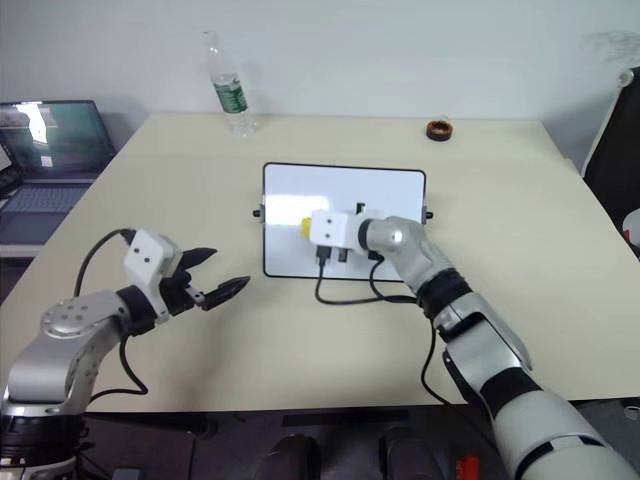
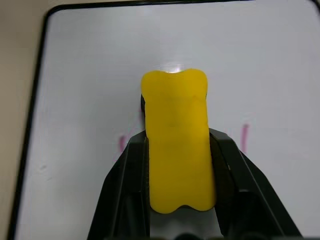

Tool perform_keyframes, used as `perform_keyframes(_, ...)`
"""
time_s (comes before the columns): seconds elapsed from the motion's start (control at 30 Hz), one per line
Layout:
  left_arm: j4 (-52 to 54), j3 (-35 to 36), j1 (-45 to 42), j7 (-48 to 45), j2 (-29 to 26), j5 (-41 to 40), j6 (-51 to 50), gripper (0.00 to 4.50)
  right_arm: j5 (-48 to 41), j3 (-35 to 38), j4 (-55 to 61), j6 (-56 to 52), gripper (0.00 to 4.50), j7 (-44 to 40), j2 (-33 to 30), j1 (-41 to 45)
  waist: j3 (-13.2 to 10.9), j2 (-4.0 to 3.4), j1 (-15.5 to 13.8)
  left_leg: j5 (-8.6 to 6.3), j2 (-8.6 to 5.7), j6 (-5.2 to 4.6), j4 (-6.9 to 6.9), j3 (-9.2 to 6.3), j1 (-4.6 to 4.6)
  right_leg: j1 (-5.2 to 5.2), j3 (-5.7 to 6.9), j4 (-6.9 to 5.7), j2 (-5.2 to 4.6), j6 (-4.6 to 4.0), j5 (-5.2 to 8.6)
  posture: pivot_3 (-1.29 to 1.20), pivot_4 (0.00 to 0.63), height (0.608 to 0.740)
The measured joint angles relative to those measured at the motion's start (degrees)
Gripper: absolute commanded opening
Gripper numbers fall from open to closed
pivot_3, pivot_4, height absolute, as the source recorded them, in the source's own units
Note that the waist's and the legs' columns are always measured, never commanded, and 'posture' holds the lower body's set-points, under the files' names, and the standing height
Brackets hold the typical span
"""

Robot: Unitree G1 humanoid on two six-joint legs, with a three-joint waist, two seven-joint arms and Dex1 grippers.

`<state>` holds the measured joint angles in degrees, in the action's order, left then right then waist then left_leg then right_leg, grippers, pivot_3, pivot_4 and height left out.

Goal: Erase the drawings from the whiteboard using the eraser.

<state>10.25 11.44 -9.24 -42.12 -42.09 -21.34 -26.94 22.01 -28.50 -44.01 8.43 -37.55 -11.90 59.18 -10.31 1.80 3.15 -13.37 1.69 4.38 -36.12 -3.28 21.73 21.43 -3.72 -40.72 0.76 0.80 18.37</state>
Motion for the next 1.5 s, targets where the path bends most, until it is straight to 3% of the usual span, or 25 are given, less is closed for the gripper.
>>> perform_keyframes(0.23, -0.14, -0.06, -0.11, -0.12, 0.34, 0.01, 0.11, 4.50, -0.26, 4.77, -5.55, 2.19, 1.19, 15.31, 1.28, 3.14, -0.06, -0.01, -0.08, 0.02, 0.00, -0.01, -0.01, -0.03, 0.13, 0.11, 0.02, 0.01, 0.06, -0.04, -0.03, 0.00, 0.150, 0.740)
perform_keyframes(0.53, -0.16, -0.06, -0.08, -0.05, 0.77, 0.03, 0.11, 4.50, -0.61, 1.85, 0.58, 2.54, 1.19, 0.45, -1.38, -1.68, -0.02, 0.03, 0.10, -0.01, 0.05, -0.03, 0.08, -0.03, 0.06, -0.08, 0.04, 0.38, 0.04, -0.04, -0.03, 0.00, 0.150, 0.740)
perform_keyframes(0.63, -0.16, -0.06, -0.05, -0.06, 0.79, 0.04, 0.11, 4.50, 0.45, 1.27, -0.01, 4.30, 1.19, 3.14, -1.39, -1.93, -0.02, 0.03, 0.13, 0.00, 0.04, -0.03, 0.08, -0.03, 0.05, -0.07, 0.04, 0.37, 0.05, -0.03, -0.03, 0.00, 0.150, 0.740)
perform_keyframes(0.8, -0.16, -0.06, 0.27, -0.10, 0.81, 0.03, 0.11, 4.50, 1.46, 3.22, -4.83, 6.90, 1.19, 16.24, 0.08, 0.30, -0.05, -0.01, 0.01, 0.02, 0.02, -0.03, 0.06, -0.03, 0.09, -0.04, 0.03, 0.36, 0.06, -0.05, -0.05, 0.00, 0.150, 0.740)
perform_keyframes(1.2, -0.16, -0.07, 0.54, -0.51, 0.85, 0.04, 0.11, 4.50, 1.54, -0.99, 1.17, 9.75, 1.18, 0.36, -3.14, -5.31, -0.03, 0.02, 0.06, 0.01, 0.06, -0.04, 0.13, -0.07, 0.07, -0.15, 0.08, 0.61, 0.05, -0.02, -0.05, 0.00, 0.150, 0.740)
perform_keyframes(1.3, -0.15, -0.65, 0.51, -0.59, 0.99, 0.04, 0.11, 4.50, 1.86, -1.08, 1.40, 10.12, 1.18, 0.87, -3.54, -5.30, -0.03, 0.02, -0.07, 0.01, 0.05, -0.04, 0.13, -0.09, 0.09, -0.15, 0.10, 0.62, 0.05, -0.02, -0.06, 0.00, 0.150, 0.740)
perform_keyframes(1.5, -0.02, -1.26, 0.18, -0.59, 1.39, 0.03, 0.10, 4.50, 2.90, 1.23, 1.13, 12.48, 1.18, 10.27, -3.44, -5.39, -0.08, -0.01, -0.08, 0.01, 0.05, -0.03, 0.14, -0.08, 0.22, -0.04, 0.09, 0.63, 0.05, -0.02, -0.07, 0.00, 0.150, 0.740)
